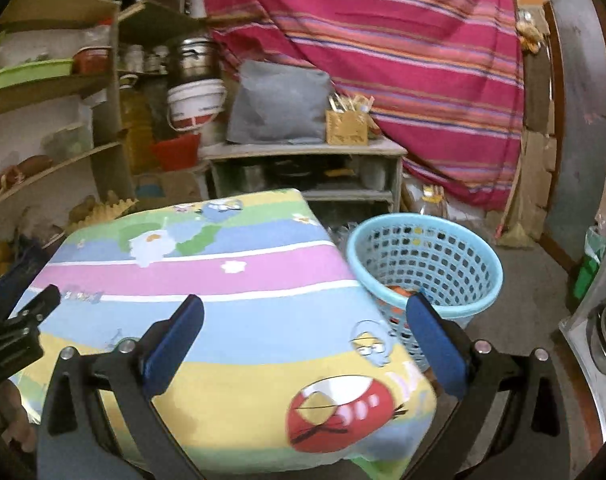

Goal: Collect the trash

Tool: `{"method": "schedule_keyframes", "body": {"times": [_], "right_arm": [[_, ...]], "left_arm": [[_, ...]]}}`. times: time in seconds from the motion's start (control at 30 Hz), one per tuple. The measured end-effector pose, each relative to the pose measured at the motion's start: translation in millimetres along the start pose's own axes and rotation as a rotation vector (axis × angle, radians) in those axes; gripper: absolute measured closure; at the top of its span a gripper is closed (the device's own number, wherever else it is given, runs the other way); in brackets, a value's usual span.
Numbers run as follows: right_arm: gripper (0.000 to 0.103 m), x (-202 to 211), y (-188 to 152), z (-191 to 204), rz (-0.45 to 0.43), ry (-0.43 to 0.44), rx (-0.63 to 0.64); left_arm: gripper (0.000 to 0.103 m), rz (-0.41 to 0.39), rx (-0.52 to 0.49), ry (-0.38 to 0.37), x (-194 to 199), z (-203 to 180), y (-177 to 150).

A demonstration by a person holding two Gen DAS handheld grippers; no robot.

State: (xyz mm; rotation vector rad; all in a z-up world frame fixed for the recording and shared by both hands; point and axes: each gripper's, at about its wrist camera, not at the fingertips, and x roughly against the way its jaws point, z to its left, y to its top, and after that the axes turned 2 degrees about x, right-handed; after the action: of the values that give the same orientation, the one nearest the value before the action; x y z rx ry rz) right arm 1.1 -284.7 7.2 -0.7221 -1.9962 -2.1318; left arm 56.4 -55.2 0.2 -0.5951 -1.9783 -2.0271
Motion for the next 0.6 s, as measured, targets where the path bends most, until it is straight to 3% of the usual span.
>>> {"method": "schedule_keyframes", "body": {"times": [0.23, 0.6], "right_arm": [[0.004, 4.0, -21.2, 32.1, -0.05, 0.034, 0.015], [0.004, -4.4, -34.9, 63.9, -0.05, 0.064, 0.059]], "left_arm": [[0.005, -0.016, 0.007, 0.016, 3.2, 23.1, -19.6], [0.005, -0.036, 0.011, 0.034, 5.2, 37.0, -34.4]]}}
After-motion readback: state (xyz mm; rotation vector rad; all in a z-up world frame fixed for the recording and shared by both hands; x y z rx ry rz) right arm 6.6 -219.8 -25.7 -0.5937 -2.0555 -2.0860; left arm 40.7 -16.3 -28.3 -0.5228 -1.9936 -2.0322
